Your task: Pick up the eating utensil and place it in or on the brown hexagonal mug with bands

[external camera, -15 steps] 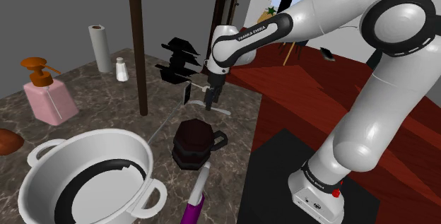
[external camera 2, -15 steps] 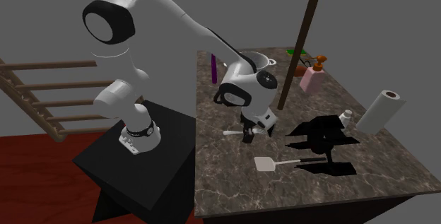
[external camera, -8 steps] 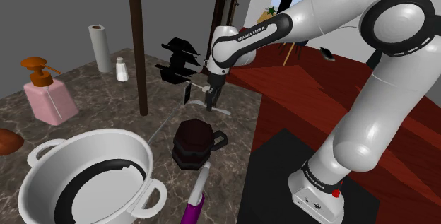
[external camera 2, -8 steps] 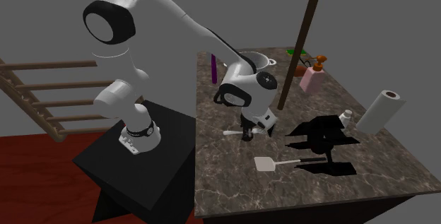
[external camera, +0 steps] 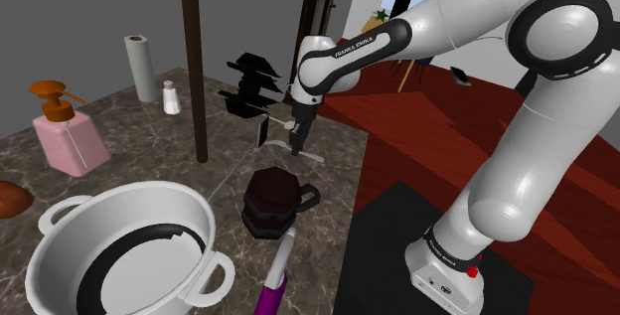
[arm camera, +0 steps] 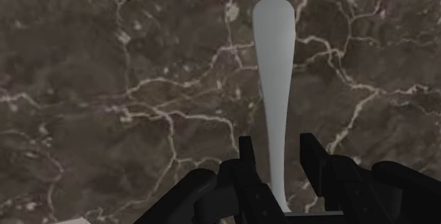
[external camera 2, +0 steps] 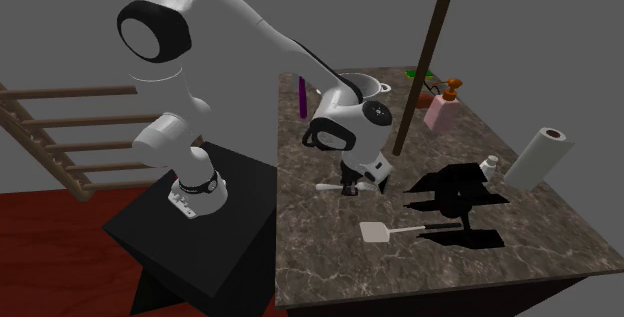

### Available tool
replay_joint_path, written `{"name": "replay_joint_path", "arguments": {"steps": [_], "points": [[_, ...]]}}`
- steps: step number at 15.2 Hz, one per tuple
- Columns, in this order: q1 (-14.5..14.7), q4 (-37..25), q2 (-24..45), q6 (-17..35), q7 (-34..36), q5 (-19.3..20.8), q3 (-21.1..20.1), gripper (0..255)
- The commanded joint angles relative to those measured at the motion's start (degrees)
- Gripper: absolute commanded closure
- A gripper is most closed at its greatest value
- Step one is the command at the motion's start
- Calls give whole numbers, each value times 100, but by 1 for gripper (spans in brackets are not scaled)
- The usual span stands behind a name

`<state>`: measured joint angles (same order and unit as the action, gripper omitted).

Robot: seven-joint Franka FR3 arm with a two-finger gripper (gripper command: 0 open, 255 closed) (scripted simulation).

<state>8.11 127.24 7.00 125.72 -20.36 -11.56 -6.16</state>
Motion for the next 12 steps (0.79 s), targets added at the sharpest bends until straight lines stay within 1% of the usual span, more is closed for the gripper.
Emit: {"name": "replay_joint_path", "arguments": {"steps": [1,12], "points": [[-3,-5,22,-15,0,3,4,255],[-23,-320,-470,-816,119,45,18,255]]}}
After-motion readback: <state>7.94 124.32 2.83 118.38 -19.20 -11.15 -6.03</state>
